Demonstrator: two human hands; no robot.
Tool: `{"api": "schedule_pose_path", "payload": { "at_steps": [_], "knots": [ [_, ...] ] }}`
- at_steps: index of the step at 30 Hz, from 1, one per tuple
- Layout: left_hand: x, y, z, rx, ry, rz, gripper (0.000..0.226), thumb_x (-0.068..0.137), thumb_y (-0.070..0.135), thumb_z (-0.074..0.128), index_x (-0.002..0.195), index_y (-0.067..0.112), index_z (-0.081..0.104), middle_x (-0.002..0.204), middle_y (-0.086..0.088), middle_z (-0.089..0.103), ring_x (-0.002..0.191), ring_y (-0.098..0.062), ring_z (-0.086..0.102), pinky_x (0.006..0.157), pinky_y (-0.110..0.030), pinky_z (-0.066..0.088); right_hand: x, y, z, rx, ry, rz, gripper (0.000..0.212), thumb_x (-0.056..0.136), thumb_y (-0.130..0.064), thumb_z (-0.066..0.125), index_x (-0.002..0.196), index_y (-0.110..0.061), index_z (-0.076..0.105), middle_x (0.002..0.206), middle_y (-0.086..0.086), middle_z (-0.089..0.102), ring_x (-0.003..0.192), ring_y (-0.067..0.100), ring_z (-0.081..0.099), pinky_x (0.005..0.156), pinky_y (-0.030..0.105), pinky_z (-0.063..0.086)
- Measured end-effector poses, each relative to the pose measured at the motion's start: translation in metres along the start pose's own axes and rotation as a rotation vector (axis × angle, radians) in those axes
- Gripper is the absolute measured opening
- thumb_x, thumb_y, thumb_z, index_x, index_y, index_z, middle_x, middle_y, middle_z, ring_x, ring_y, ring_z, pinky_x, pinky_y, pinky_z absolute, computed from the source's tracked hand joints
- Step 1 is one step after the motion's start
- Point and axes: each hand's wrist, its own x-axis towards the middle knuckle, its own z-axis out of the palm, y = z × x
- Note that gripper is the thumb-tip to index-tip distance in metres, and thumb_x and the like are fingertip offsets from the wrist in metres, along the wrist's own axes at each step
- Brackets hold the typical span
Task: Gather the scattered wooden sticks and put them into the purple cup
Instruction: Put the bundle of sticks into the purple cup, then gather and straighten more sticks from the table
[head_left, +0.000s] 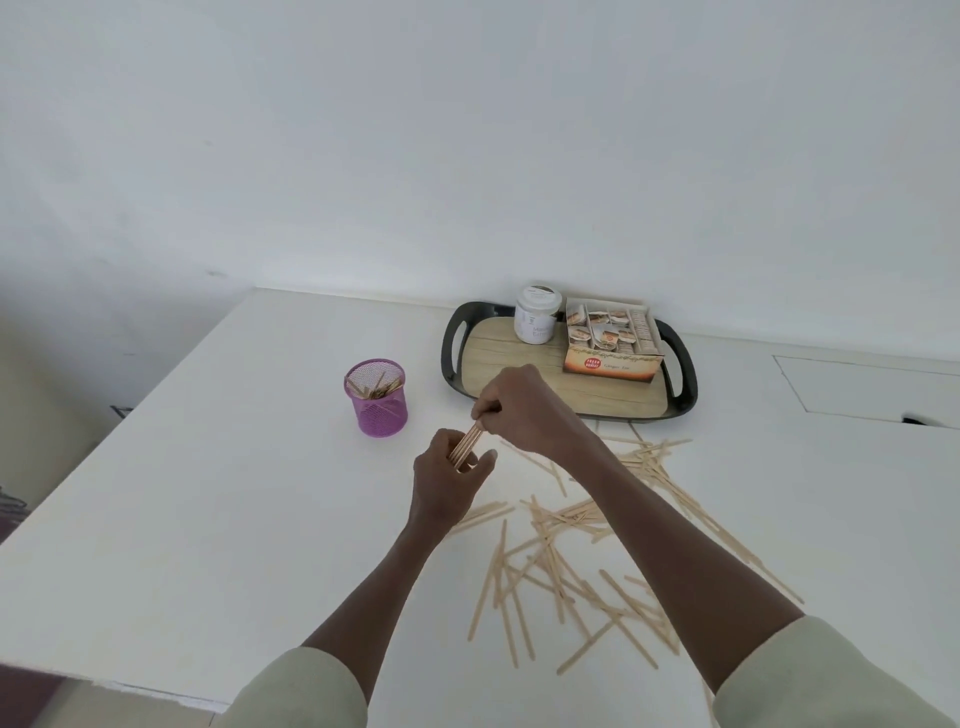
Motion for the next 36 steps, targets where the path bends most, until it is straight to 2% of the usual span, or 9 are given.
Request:
{"api": "schedule_pose_path", "payload": {
  "at_steps": [3, 7, 14, 17, 22, 25, 28, 33, 36],
  "knots": [
    [-0.003, -0.031, -0.005, 0.053, -0.005, -0.042, 0.039, 0.077, 0.041, 0.079, 0.102, 0.022, 0.056, 0.093, 0.013, 0.067, 0.088, -0.005, 0.062, 0.079, -0.022, 0.050, 0.016, -0.003, -0.003, 0.032, 0.054, 0.019, 0.014, 0.083, 0.001, 0.068, 0.089, -0.003, 0.080, 0.083, 0.008, 0.076, 0.056, -0.001, 0.054, 0.053, 0.002, 0.037],
    [-0.011, -0.055, -0.008, 0.188, -0.019, 0.018, 0.048, 0.082, 0.042, 0.073, 0.119, 0.016, 0.055, 0.118, 0.004, 0.059, 0.113, -0.015, 0.051, 0.094, -0.024, 0.041, 0.045, -0.015, -0.002, 0.042, 0.152, 0.009, 0.014, 0.084, -0.002, 0.068, 0.092, -0.004, 0.080, 0.088, 0.009, 0.078, 0.073, 0.009, 0.065, 0.064, 0.008, 0.040],
    [-0.013, -0.056, -0.004, 0.335, 0.004, 0.189, 0.047, 0.078, 0.048, 0.070, 0.112, 0.018, 0.057, 0.119, 0.005, 0.060, 0.115, -0.015, 0.051, 0.093, -0.030, 0.050, 0.092, -0.046, 0.023, 0.012, 0.290, -0.074, 0.019, 0.089, 0.000, 0.060, 0.096, 0.000, 0.078, 0.094, 0.011, 0.078, 0.086, 0.022, 0.071, 0.081, 0.027, 0.052],
    [-0.012, -0.057, -0.004, 0.319, 0.003, 0.189, 0.047, 0.077, 0.049, 0.070, 0.110, 0.019, 0.057, 0.118, 0.006, 0.059, 0.115, -0.014, 0.051, 0.092, -0.029, 0.051, 0.112, -0.052, 0.041, -0.060, 0.260, -0.082, 0.020, 0.089, 0.003, 0.056, 0.084, 0.000, 0.074, 0.079, 0.012, 0.073, 0.070, 0.024, 0.060, 0.067, 0.027, 0.042],
    [-0.011, -0.059, -0.003, 0.303, 0.006, 0.208, 0.047, 0.077, 0.049, 0.070, 0.110, 0.018, 0.058, 0.117, 0.006, 0.059, 0.114, -0.013, 0.051, 0.091, -0.027, 0.050, 0.137, -0.055, 0.063, -0.283, 0.084, -0.080, 0.028, 0.075, 0.014, 0.049, 0.063, -0.010, 0.042, 0.065, 0.008, 0.047, 0.064, 0.026, 0.042, 0.057, 0.034, 0.031],
    [-0.011, -0.059, -0.004, 0.293, 0.005, 0.203, 0.047, 0.077, 0.051, 0.068, 0.109, 0.018, 0.058, 0.117, 0.007, 0.058, 0.114, -0.011, 0.050, 0.091, -0.024, 0.049, 0.144, -0.049, 0.075, -0.294, 0.010, -0.115, 0.021, 0.080, 0.013, 0.048, 0.068, -0.003, 0.052, 0.074, 0.008, 0.054, 0.070, 0.027, 0.050, 0.059, 0.033, 0.039],
    [-0.011, -0.057, -0.005, 0.289, 0.001, 0.201, 0.047, 0.077, 0.052, 0.066, 0.109, 0.018, 0.058, 0.117, 0.007, 0.058, 0.114, -0.011, 0.049, 0.090, -0.022, 0.048, 0.149, -0.044, 0.081, -0.247, -0.068, -0.108, 0.020, 0.090, 0.005, 0.054, 0.099, -0.002, 0.071, 0.099, 0.015, 0.068, 0.092, 0.032, 0.064, 0.077, 0.036, 0.055],
    [-0.011, -0.057, -0.006, 0.305, -0.018, 0.187, 0.042, 0.080, 0.049, 0.067, 0.109, 0.020, 0.058, 0.117, 0.008, 0.059, 0.114, -0.011, 0.050, 0.091, -0.022, 0.048, 0.147, -0.044, 0.076, -0.287, -0.073, -0.078, 0.035, 0.081, 0.012, 0.045, 0.056, -0.011, 0.038, 0.066, 0.010, 0.044, 0.063, 0.029, 0.041, 0.059, 0.032, 0.038],
    [-0.011, -0.058, -0.006, 0.298, -0.016, 0.206, 0.033, 0.084, 0.041, 0.066, 0.106, 0.018, 0.062, 0.115, 0.005, 0.062, 0.112, -0.013, 0.052, 0.092, -0.027, 0.050, 0.139, -0.037, 0.068, -0.192, -0.021, -0.046, 0.021, 0.084, 0.010, 0.047, 0.071, 0.003, 0.062, 0.077, 0.019, 0.066, 0.073, 0.036, 0.063, 0.065, 0.038, 0.053]
  ]
}}
